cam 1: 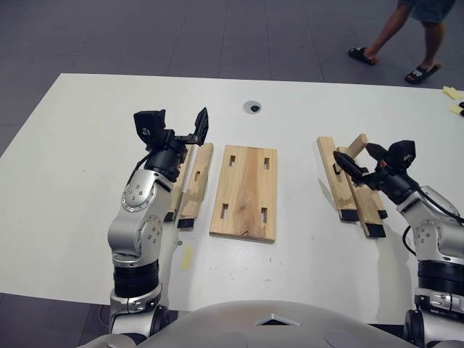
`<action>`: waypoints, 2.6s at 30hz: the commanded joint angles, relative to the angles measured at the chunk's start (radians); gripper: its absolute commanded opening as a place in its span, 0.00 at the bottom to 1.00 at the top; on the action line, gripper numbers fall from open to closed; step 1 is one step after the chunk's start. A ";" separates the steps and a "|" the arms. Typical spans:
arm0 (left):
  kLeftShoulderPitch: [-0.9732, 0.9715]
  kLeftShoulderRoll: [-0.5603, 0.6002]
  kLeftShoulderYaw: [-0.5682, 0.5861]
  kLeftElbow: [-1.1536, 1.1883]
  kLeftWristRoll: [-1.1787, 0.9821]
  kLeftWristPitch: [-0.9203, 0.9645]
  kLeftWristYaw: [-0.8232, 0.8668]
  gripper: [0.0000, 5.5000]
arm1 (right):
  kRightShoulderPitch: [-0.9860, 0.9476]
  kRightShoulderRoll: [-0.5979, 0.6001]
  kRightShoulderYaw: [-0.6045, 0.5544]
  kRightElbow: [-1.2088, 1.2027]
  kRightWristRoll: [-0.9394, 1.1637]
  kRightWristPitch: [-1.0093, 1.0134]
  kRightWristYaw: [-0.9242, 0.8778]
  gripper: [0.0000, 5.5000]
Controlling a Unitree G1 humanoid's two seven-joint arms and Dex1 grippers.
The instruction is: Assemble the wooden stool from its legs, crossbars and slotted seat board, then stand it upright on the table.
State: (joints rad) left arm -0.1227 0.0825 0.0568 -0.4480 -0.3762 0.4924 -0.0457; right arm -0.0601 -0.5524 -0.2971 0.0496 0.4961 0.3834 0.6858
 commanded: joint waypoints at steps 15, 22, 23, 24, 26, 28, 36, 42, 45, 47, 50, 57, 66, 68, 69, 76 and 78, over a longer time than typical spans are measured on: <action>0.013 -0.007 0.009 -0.010 0.018 0.002 0.034 0.98 | 0.139 -0.070 0.162 -0.110 -0.173 0.074 0.012 0.98; 0.017 -0.012 0.003 -0.001 0.028 -0.009 0.032 0.98 | 0.137 -0.051 0.150 -0.093 -0.181 0.060 -0.005 0.98; 0.017 -0.012 0.001 0.000 0.029 -0.010 0.030 0.98 | 0.134 -0.043 0.143 -0.088 -0.174 0.055 -0.007 0.98; 0.015 -0.012 0.001 0.002 0.030 -0.010 0.027 0.98 | 0.132 -0.036 0.137 -0.086 -0.166 0.059 -0.011 0.98; 0.011 -0.011 0.002 0.006 0.031 -0.012 0.023 0.98 | 0.136 -0.040 0.141 -0.081 -0.175 0.060 -0.014 0.98; 0.007 -0.010 0.003 0.011 0.033 -0.014 0.020 0.98 | 0.148 -0.051 0.152 -0.075 -0.193 0.069 -0.022 0.98; 0.007 -0.014 -0.005 0.019 0.047 -0.021 0.013 0.98 | 0.177 -0.083 0.214 -0.029 -0.301 0.091 -0.074 0.98; 0.012 -0.017 -0.008 0.020 0.057 -0.022 0.015 0.98 | 0.160 -0.100 0.245 -0.013 -0.320 0.077 -0.048 0.88; 0.013 -0.018 -0.008 0.022 0.063 -0.024 0.016 0.98 | 0.138 -0.099 0.250 0.005 -0.329 0.076 -0.051 0.82; 0.012 -0.020 -0.008 0.023 0.069 -0.025 0.016 0.98 | 0.130 -0.100 0.256 0.013 -0.337 0.080 -0.056 0.80; 0.012 -0.032 -0.002 0.027 0.069 -0.028 0.022 0.98 | 0.124 -0.106 0.272 0.054 -0.373 0.081 -0.087 0.77; 0.016 -0.036 0.008 0.025 0.070 -0.029 0.026 0.98 | 0.154 -0.101 0.313 0.046 -0.412 0.111 -0.142 0.65; 0.017 -0.038 0.004 0.032 0.084 -0.035 0.030 0.98 | 0.097 -0.056 0.335 0.112 -0.405 0.082 -0.183 0.41; 0.013 -0.037 0.004 0.037 0.087 -0.036 0.028 0.98 | 0.080 -0.048 0.334 0.139 -0.409 0.060 -0.190 0.39; 0.011 -0.037 0.005 0.038 0.087 -0.036 0.028 0.98 | 0.071 -0.045 0.334 0.151 -0.410 0.043 -0.193 0.39; -0.034 -0.078 0.042 0.049 -0.006 -0.002 0.022 0.98 | -0.012 0.045 0.237 -0.007 -0.331 -0.243 -0.213 0.39; -0.071 -0.132 0.092 0.032 -0.208 0.082 0.002 0.98 | -0.029 0.060 0.236 -0.071 -0.321 -0.327 -0.194 0.39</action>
State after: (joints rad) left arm -0.1454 -0.0003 0.1055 -0.4045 -0.4133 0.4914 -0.0270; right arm -0.0472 -0.5030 -0.0466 0.0662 0.1521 0.1516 0.4743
